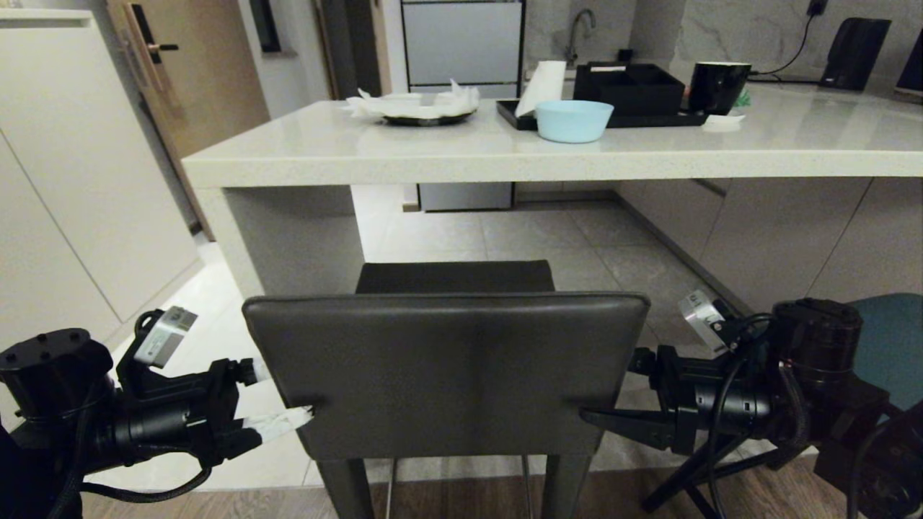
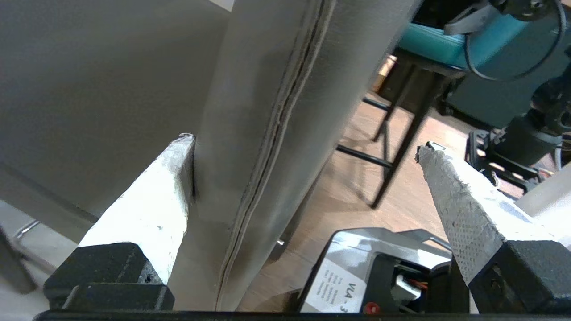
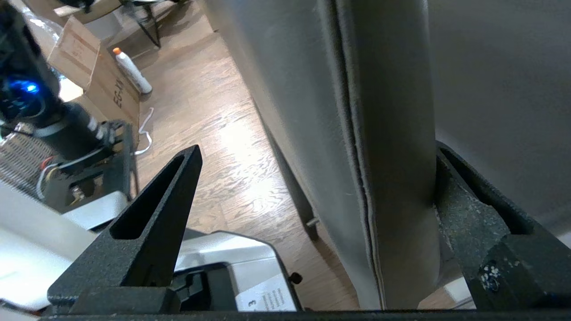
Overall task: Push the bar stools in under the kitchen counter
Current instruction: Pull the gray chair out from under the dining table
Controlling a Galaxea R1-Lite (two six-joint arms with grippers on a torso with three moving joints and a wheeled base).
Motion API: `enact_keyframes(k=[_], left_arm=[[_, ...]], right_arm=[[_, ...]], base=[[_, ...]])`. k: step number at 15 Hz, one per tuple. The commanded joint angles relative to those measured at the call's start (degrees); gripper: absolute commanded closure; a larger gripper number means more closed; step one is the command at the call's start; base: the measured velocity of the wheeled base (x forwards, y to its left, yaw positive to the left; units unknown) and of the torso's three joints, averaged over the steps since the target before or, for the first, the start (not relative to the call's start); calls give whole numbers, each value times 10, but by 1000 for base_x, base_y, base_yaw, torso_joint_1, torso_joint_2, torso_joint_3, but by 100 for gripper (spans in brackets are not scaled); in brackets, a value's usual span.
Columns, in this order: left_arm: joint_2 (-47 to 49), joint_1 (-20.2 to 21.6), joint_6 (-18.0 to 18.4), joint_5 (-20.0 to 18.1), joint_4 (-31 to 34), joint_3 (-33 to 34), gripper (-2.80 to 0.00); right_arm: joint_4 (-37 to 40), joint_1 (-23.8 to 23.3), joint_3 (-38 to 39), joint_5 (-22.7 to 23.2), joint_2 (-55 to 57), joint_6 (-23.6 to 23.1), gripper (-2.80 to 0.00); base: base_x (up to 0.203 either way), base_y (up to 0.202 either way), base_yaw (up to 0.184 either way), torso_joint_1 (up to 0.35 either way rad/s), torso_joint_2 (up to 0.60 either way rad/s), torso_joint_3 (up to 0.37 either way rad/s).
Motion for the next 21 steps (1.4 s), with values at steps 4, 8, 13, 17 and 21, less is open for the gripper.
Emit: enact_keyframes(k=[4, 8, 13, 17, 21], left_arm=[[-13, -1, -1, -4, -6, 9, -280], [-20, -1, 0, -4, -6, 25, -280], [-27, -2, 3, -4, -6, 31, -280], [-27, -2, 3, -4, -6, 31, -280], [-24, -1, 2, -4, -6, 31, -280]], right_arm=[[-4, 0, 1, 0, -1, 0, -280], [-4, 0, 10, 0, -2, -1, -280], [-9, 0, 15, 0, -4, -1, -280], [-9, 0, 15, -2, -4, 0, -280], [-9, 0, 15, -12, -4, 0, -280]], base=[[-195, 0, -1, -1, 2, 4], [-196, 0, -3, 1, 2, 3], [-194, 0, -1, 2, 1, 2], [-195, 0, -2, 3, 2, 4], [-160, 0, -2, 0, -2, 5]])
